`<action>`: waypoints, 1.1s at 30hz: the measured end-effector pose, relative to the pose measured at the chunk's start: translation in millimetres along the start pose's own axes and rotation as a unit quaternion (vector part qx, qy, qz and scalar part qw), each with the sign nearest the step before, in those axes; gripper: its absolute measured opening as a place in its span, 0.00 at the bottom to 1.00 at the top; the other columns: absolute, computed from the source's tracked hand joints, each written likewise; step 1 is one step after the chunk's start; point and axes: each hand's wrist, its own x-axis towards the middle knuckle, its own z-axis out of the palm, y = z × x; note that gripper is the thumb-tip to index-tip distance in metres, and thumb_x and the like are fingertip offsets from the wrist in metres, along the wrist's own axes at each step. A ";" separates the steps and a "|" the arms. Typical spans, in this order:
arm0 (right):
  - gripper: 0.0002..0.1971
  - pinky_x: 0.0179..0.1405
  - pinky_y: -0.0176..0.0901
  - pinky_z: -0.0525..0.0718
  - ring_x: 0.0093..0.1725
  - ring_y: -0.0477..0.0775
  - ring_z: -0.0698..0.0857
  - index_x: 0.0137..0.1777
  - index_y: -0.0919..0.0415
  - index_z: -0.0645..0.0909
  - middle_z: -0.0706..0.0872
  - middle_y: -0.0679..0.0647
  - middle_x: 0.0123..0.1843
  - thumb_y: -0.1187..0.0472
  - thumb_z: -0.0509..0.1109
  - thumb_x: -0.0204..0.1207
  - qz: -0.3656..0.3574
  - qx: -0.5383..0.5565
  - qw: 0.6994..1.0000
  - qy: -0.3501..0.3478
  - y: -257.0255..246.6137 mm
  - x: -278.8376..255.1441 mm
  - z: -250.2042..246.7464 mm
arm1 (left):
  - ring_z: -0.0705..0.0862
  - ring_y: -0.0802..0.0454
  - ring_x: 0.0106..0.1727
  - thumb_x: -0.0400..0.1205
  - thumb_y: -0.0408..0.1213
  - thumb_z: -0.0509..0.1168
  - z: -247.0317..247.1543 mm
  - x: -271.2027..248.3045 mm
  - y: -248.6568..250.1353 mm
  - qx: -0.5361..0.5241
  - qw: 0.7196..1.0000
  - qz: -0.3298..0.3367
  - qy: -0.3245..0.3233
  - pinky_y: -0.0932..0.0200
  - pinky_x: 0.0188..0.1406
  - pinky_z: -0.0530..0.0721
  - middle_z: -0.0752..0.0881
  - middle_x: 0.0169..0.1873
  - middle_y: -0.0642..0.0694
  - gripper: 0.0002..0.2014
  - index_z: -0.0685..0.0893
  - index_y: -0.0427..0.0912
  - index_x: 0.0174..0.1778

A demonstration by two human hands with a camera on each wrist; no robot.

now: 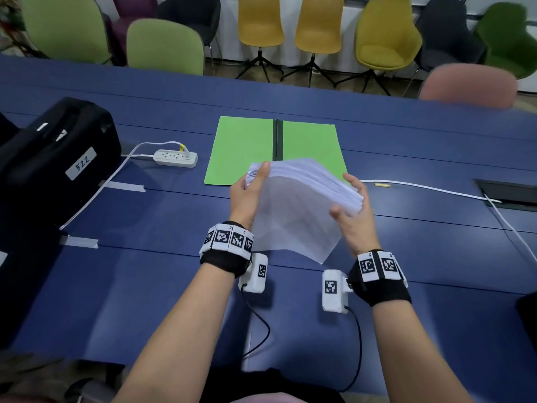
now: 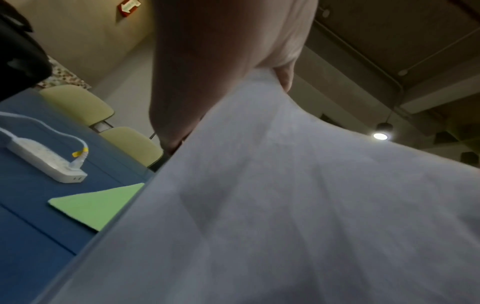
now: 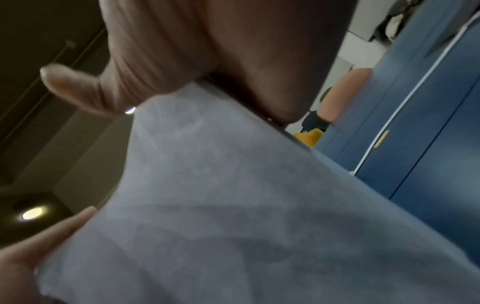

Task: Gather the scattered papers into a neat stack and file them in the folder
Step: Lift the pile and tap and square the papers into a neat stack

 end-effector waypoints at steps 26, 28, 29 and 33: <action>0.12 0.33 0.28 0.82 0.27 0.26 0.82 0.36 0.48 0.83 0.87 0.33 0.25 0.67 0.73 0.75 0.030 -0.075 0.995 0.063 3.5 2.6 8.2 | 0.81 0.49 0.40 0.82 0.41 0.63 -37.3 11.5 6.8 0.022 0.994 0.088 0.067 0.56 0.46 0.80 0.85 0.38 0.44 0.10 0.85 0.43 0.37; 0.08 0.38 0.41 0.84 0.31 0.34 0.83 0.34 0.49 0.84 0.88 0.39 0.30 0.62 0.75 0.72 0.022 -0.106 0.991 0.073 -1.8 4.4 7.4 | 0.85 0.52 0.47 0.81 0.43 0.64 -43.4 6.2 16.4 0.114 0.974 0.179 0.080 0.53 0.56 0.82 0.88 0.43 0.49 0.08 0.88 0.49 0.42; 0.05 0.42 0.49 0.84 0.34 0.41 0.83 0.33 0.51 0.85 0.88 0.46 0.32 0.56 0.77 0.69 0.017 -0.132 0.989 0.061 -8.0 5.5 9.2 | 0.85 0.56 0.53 0.79 0.46 0.66 -42.7 0.6 24.2 0.171 0.956 0.229 0.059 0.58 0.62 0.81 0.89 0.47 0.53 0.07 0.88 0.50 0.47; 0.14 0.37 0.52 0.83 0.33 0.46 0.76 0.33 0.50 0.87 0.82 0.44 0.26 0.40 0.72 0.59 -0.041 -0.238 0.970 -0.019 -42.2 7.2 25.7 | 0.86 0.59 0.52 0.69 0.56 0.74 -23.2 -25.4 54.1 0.463 0.822 0.308 -0.127 0.60 0.58 0.82 0.89 0.46 0.59 0.17 0.87 0.52 0.50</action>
